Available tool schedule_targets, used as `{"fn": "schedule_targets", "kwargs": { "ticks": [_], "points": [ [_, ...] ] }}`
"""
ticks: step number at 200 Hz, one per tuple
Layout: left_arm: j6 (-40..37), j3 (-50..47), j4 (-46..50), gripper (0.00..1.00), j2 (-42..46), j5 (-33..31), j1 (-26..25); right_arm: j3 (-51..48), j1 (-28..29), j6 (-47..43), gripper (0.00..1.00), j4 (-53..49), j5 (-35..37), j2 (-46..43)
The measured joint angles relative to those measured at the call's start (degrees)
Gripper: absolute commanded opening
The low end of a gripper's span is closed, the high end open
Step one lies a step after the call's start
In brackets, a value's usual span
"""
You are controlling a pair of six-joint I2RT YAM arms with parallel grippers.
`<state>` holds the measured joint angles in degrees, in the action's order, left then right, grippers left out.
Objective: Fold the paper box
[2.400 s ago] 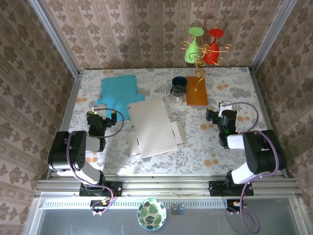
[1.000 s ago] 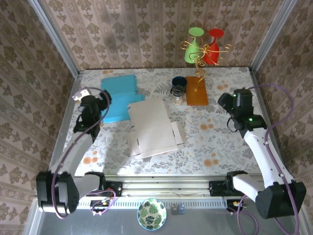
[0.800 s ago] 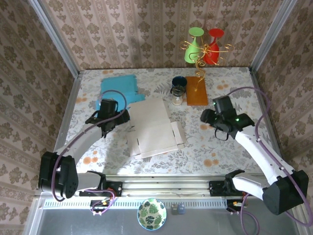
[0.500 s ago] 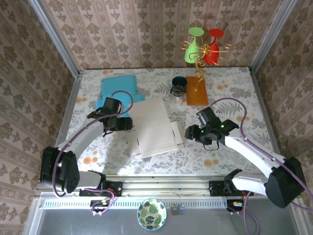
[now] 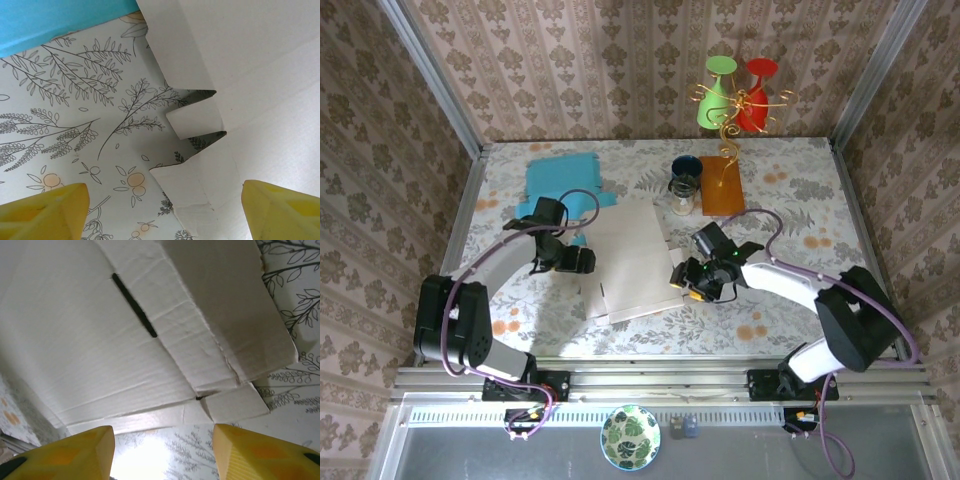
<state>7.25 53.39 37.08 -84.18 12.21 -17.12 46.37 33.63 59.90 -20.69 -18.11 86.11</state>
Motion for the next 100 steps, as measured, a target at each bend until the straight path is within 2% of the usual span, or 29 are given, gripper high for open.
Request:
{"fn": "schedule_targets", "kwargs": {
  "ticks": [53, 100],
  "points": [
    [-0.9, 0.5, 0.2, 0.78, 0.0, 2.7, 0.4, 0.1, -1.9, 2.9, 0.55, -0.3, -0.2, 5.0],
    [-2.5, 0.5, 0.3, 0.75, 0.0, 4.8, 0.4, 3.4, -11.7, -1.4, 0.52, -1.4, -0.5, 8.2]
  ]
}}
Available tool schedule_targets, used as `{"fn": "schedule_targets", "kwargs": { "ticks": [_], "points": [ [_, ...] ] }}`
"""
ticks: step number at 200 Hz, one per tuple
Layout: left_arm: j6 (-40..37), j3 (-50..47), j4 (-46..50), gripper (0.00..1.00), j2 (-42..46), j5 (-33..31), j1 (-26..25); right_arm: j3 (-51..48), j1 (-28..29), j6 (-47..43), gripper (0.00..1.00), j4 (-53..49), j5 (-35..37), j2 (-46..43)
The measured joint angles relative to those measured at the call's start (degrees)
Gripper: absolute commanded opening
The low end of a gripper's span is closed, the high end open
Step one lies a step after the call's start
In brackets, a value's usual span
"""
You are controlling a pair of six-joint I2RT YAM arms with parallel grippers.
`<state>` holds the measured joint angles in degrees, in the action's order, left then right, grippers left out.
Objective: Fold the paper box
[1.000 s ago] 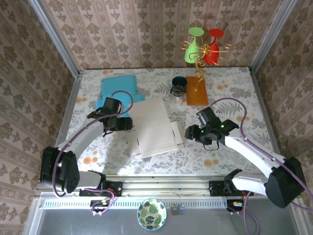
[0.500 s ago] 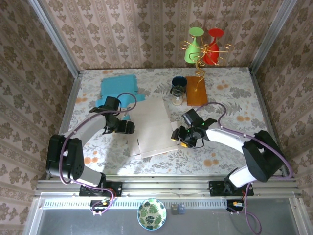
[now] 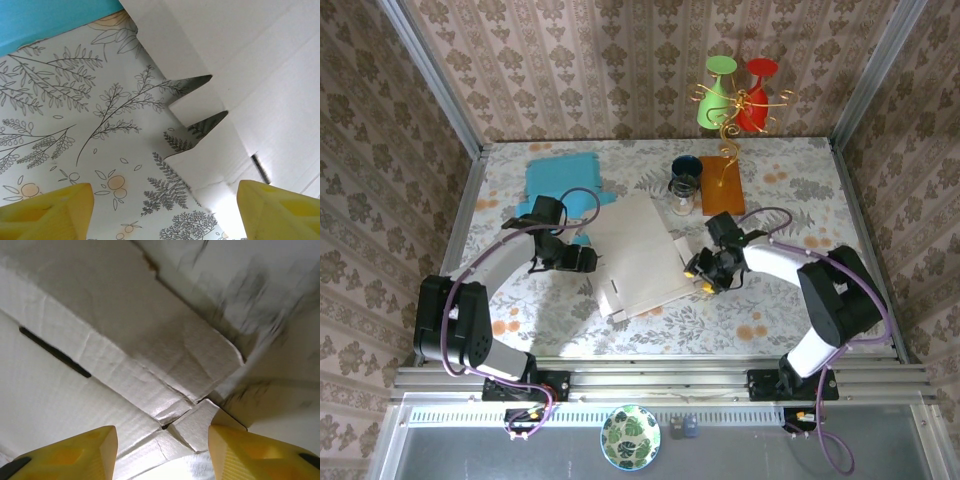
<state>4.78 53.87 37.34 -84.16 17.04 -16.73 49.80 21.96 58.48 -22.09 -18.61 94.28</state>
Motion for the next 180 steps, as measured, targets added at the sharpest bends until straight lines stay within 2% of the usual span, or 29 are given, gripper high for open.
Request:
{"fn": "schedule_targets", "kwargs": {
  "ticks": [30, 55, 75, 115, 134, 180],
  "points": [
    [-1.2, 0.0, -0.3, 0.72, -0.1, 1.6, -0.2, 3.6, -3.9, -4.6, 0.52, -2.3, -0.3, 2.5],
    [-2.1, 0.0, -2.0, 0.63, -2.1, 3.0, -1.9, 5.3, -4.3, -7.5, 0.52, -5.1, -0.2, 2.8],
    [-2.3, -0.3, -4.8, 0.59, -4.5, 5.1, -3.2, 5.9, -4.5, -9.2, 0.54, -7.0, -0.1, 2.6],
    [-2.7, -0.4, -8.9, 0.55, -7.9, 8.8, -3.5, 5.8, -5.8, -11.5, 0.56, -10.8, 0.1, -0.7],
    [-3.3, -0.3, -9.7, 0.50, -9.6, 10.5, -3.7, 5.1, -6.2, -12.0, 0.57, -11.2, 0.0, -3.3],
    [-4.5, 0.8, -9.5, 0.51, -12.8, 12.8, -5.0, 0.4, -6.3, -10.8, 0.58, -9.9, -3.0, -5.2]
  ]
}}
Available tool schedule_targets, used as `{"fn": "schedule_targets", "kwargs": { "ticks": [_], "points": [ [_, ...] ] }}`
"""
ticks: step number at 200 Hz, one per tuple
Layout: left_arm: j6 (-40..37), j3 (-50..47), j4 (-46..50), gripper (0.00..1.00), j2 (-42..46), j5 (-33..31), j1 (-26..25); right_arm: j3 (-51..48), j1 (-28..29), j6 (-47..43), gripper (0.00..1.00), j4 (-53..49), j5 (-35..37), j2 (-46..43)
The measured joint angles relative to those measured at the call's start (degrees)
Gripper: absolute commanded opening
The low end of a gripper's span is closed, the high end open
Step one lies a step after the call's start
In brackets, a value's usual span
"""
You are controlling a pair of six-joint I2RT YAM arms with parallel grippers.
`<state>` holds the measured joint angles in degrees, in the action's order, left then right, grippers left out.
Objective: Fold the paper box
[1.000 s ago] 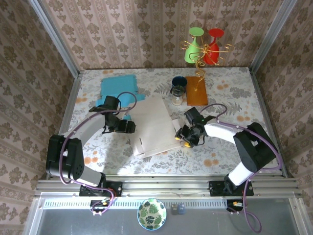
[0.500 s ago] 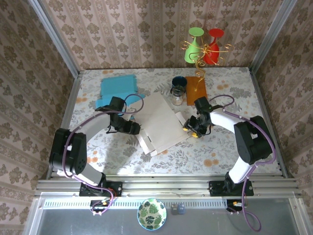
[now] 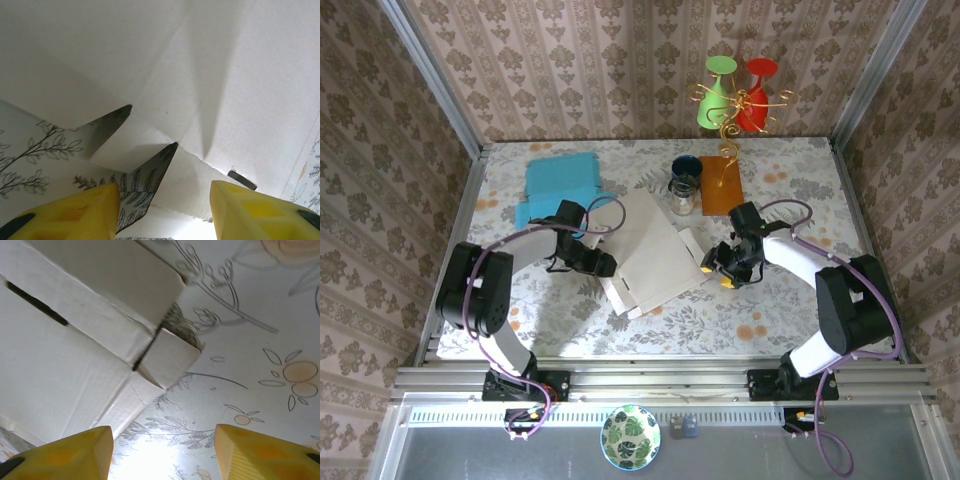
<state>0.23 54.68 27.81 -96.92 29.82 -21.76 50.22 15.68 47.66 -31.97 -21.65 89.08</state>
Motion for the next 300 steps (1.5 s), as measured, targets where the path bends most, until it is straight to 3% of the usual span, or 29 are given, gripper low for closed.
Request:
{"fn": "schedule_targets", "kwargs": {
  "ticks": [47, 117, 205, 221, 300],
  "points": [
    [-0.3, 1.9, 0.7, 0.47, -1.9, 1.2, -2.0, -1.2, 0.0, 2.2, 0.58, 3.7, -2.4, 0.7],
    [0.6, 2.7, 2.4, 0.28, -1.9, 3.2, -3.7, -1.4, -0.2, 2.8, 0.57, 6.6, -2.8, 4.5],
    [4.1, 2.3, 1.5, 0.28, -1.8, 7.2, -6.7, -2.5, -1.7, 3.6, 0.56, 8.1, -5.0, 4.5],
    [4.2, 2.2, 1.5, 0.32, -1.8, 7.5, -6.7, -2.7, -1.9, 3.6, 0.56, 8.3, -5.3, 4.5],
    [4.5, 2.3, 4.3, 0.36, -3.1, 5.9, -8.7, -2.8, -2.0, 3.6, 0.55, 8.5, -5.8, 4.5]
  ]
}}
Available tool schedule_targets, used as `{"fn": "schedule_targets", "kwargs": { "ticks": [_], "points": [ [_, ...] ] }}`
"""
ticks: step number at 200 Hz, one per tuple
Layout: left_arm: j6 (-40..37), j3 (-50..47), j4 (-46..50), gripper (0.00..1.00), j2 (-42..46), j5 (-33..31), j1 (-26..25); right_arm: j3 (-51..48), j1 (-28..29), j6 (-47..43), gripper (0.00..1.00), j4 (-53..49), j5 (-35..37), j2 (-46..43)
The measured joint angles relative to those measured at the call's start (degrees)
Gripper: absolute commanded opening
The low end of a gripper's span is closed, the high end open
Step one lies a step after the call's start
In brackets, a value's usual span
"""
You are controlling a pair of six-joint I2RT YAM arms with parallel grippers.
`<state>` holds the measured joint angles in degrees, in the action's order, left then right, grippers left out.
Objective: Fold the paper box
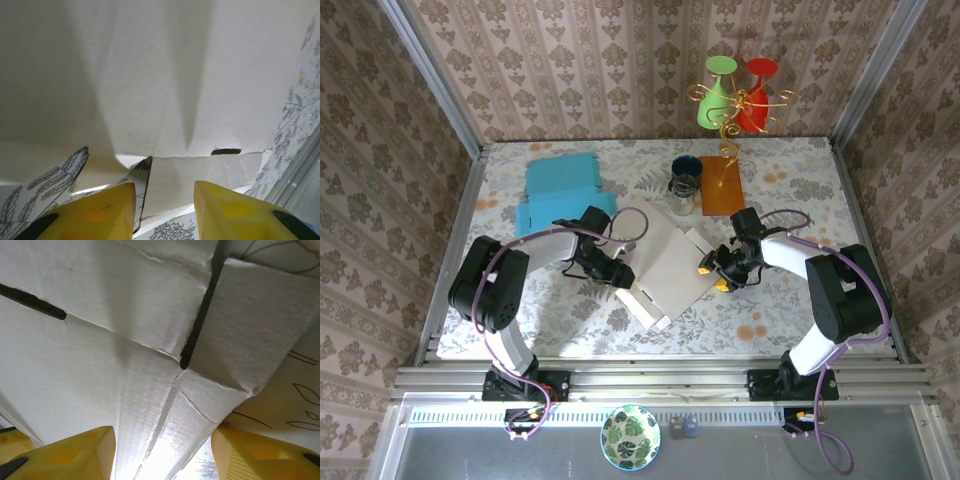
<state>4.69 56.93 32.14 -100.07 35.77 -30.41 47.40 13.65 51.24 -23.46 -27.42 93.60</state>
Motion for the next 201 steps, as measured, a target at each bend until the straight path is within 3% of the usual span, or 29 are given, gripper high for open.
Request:
{"fn": "schedule_targets", "kwargs": {
  "ticks": [37, 67, 108, 149, 173, 201],
  "points": [
    [-0.3, 0.1, 1.6, 0.28, -0.7, -1.1, -0.2, -0.2, 0.0, 0.2, 0.55, 0.2, 0.0, 0.0],
    [0.8, 0.1, 0.9, 0.00, -0.7, 0.2, -0.8, -0.3, -0.2, 0.4, 0.55, 0.4, -0.1, 0.0],
    [5.2, 0.1, -2.2, 0.00, -0.4, 3.0, -0.8, -2.2, -0.3, 0.7, 0.59, 1.5, 0.5, -2.5],
    [11.2, 0.2, -4.7, 0.00, 3.9, 6.1, -0.7, -7.2, -2.5, 2.1, 0.64, 1.8, 2.3, -14.5],
    [14.4, 0.6, -5.9, 0.00, 6.1, 8.4, -0.5, -10.7, -3.4, 4.1, 0.69, 5.0, 1.9, -20.4],
    [17.2, 0.6, -7.1, 0.00, 6.9, 11.1, -0.2, -14.5, -3.7, 7.6, 0.71, 11.1, -0.4, -20.9]
  ]
}}
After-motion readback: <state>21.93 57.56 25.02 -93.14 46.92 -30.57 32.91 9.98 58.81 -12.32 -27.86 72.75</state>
